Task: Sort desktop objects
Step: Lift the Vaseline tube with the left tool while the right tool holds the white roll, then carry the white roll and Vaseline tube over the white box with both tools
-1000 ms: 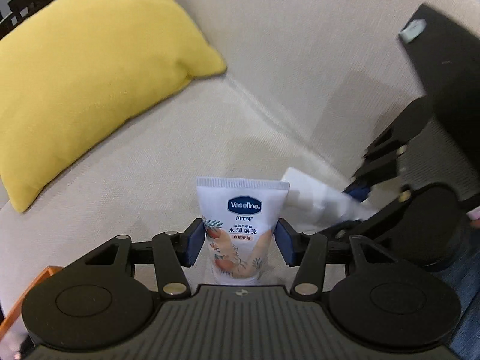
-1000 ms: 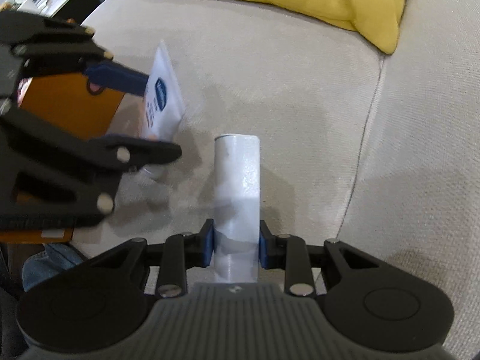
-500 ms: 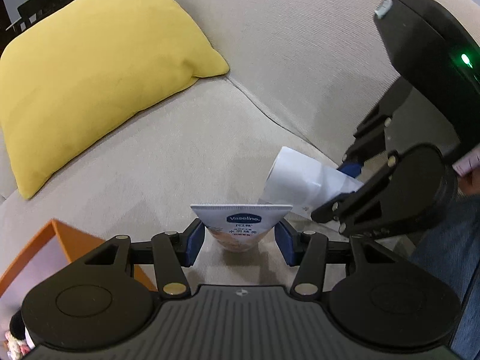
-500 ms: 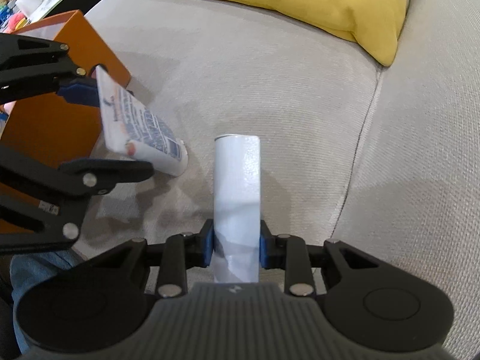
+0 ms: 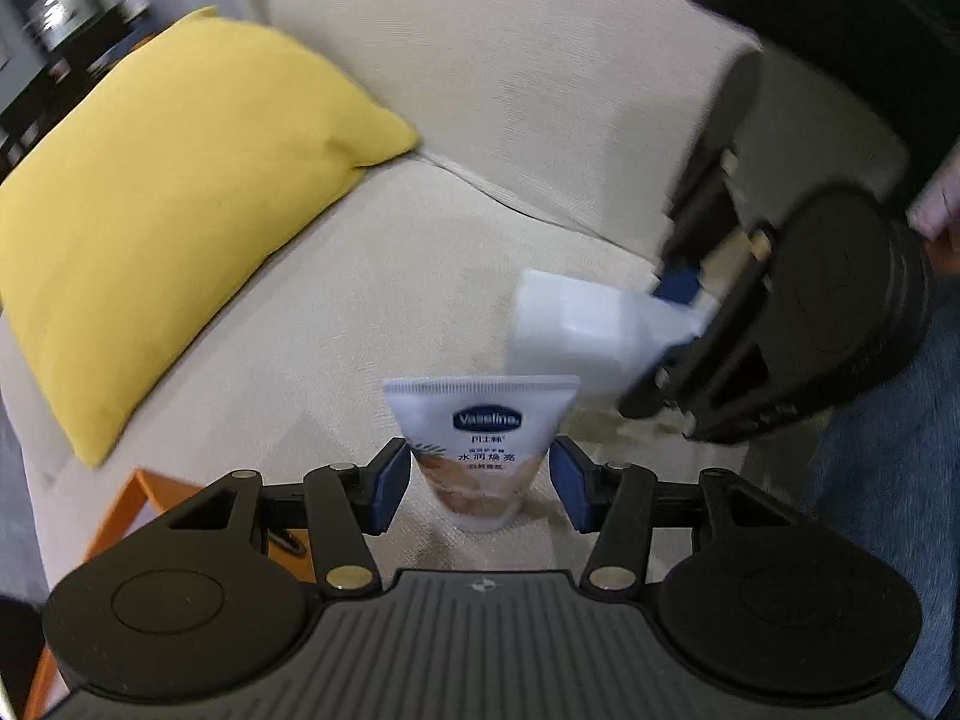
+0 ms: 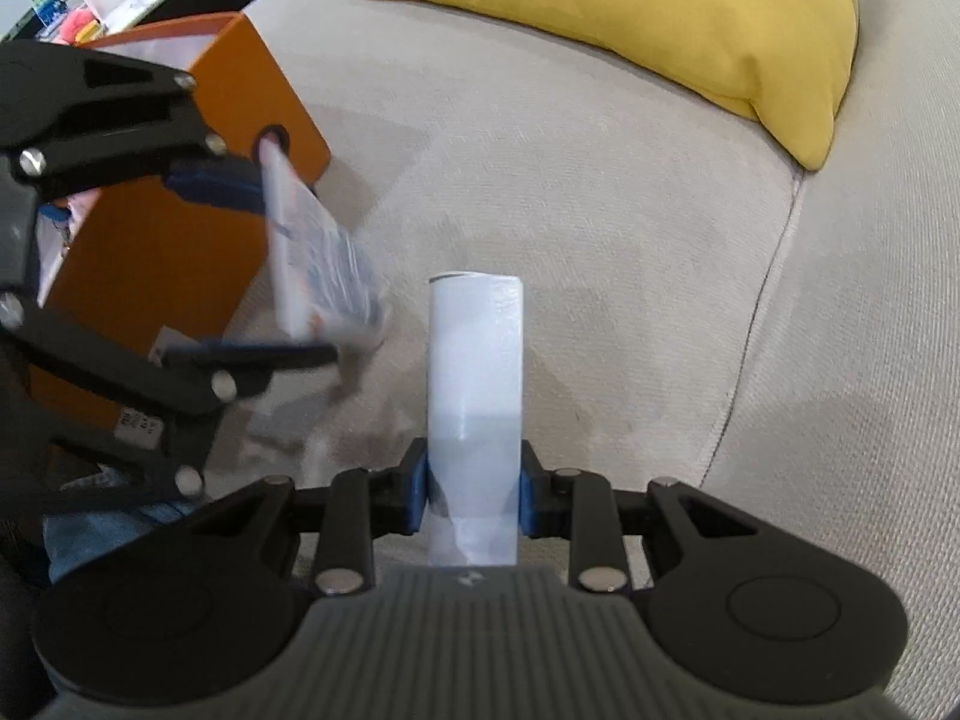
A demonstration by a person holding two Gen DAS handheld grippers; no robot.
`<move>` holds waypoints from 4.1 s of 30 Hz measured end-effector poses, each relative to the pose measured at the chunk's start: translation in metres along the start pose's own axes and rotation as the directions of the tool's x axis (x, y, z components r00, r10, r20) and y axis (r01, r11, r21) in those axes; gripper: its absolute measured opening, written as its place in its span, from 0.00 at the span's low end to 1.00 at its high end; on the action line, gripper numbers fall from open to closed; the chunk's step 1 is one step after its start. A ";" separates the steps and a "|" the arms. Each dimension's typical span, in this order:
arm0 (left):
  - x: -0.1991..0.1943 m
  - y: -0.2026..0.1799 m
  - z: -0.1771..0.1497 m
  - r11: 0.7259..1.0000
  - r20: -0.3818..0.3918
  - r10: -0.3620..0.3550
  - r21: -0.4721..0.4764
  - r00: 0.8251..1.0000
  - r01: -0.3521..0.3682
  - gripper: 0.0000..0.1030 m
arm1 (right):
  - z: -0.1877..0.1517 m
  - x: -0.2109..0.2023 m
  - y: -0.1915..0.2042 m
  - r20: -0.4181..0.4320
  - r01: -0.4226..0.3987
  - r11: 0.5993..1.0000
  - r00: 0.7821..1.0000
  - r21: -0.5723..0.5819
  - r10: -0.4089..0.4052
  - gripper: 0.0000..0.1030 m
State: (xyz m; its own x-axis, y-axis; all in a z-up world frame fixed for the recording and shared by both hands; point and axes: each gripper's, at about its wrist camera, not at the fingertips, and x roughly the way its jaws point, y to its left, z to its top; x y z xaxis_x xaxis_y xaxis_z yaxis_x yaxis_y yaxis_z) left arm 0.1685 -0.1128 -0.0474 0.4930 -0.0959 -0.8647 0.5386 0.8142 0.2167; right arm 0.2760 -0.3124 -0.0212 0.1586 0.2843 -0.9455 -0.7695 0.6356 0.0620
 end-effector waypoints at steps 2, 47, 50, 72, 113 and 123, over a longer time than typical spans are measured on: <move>0.000 -0.002 0.000 0.999 -0.001 0.004 0.037 1.000 -0.004 0.59 | 0.002 -0.003 0.001 0.019 -0.003 1.000 1.000 -0.019 0.003 0.29; -0.022 -0.003 -0.008 0.895 -0.013 -0.109 0.433 0.994 0.104 0.26 | 0.001 0.005 0.022 0.043 -0.017 0.984 0.999 -0.177 0.025 0.29; -0.026 -0.003 -0.011 0.928 -0.007 -0.153 0.342 0.988 0.146 0.24 | 0.001 0.005 0.023 0.042 -0.019 0.983 0.999 -0.181 0.027 0.29; -0.072 0.040 -0.026 0.968 0.163 -0.046 -0.236 0.986 0.084 0.10 | 0.001 0.026 0.017 -0.112 0.096 0.974 0.986 -0.206 -0.121 0.32; -0.259 0.172 -0.228 0.757 0.175 0.411 -0.613 0.895 -0.228 0.09 | 0.120 -0.028 0.319 -0.048 -0.127 0.649 0.989 -0.750 0.138 0.29; -0.237 0.185 -0.253 0.757 0.188 0.354 -0.633 0.916 -0.162 0.09 | 0.136 0.042 0.342 -0.298 -0.309 0.507 0.949 -0.805 0.105 0.29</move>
State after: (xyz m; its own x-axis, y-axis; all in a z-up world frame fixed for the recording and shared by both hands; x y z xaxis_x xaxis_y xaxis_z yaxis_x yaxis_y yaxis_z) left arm -0.0212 0.2055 0.0829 0.7708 0.0925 -0.6303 -0.1050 0.9943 0.0176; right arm 0.1031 0.0142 0.0041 -0.1145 0.1221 -0.9859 -0.9370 -0.3431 0.0663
